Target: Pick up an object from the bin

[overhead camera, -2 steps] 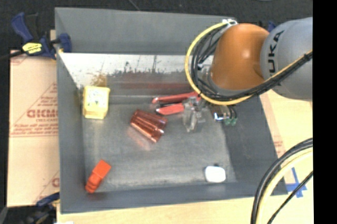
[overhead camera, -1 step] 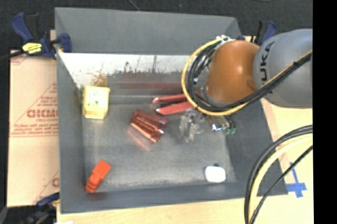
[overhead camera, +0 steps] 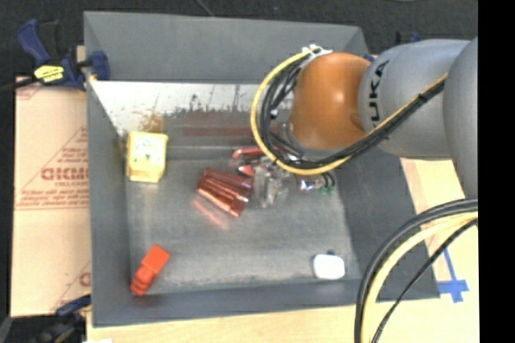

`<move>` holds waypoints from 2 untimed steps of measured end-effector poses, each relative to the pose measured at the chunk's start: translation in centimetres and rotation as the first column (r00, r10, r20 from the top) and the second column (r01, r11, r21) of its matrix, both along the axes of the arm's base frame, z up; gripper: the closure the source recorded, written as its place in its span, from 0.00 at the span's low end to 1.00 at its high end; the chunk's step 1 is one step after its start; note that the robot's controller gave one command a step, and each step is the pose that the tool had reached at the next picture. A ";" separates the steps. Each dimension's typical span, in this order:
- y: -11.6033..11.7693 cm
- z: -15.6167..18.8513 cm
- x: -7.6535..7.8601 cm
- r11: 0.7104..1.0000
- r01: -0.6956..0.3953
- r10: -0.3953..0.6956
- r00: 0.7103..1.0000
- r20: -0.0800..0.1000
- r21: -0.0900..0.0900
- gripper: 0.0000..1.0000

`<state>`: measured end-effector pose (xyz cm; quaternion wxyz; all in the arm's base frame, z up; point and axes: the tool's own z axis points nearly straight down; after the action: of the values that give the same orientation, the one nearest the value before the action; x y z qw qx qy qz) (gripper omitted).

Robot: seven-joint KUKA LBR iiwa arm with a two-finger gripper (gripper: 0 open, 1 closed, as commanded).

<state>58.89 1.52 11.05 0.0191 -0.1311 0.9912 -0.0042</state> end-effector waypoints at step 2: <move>0.6 0.7 0.0 0.986 -0.165 0.165 0.986 -0.001 -0.010 1.00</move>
Offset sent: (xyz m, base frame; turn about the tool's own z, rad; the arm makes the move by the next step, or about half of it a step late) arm 0.0032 0.0292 0.0246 -0.0859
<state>58.86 2.11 11.80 0.0185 -0.2126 0.9769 -0.0074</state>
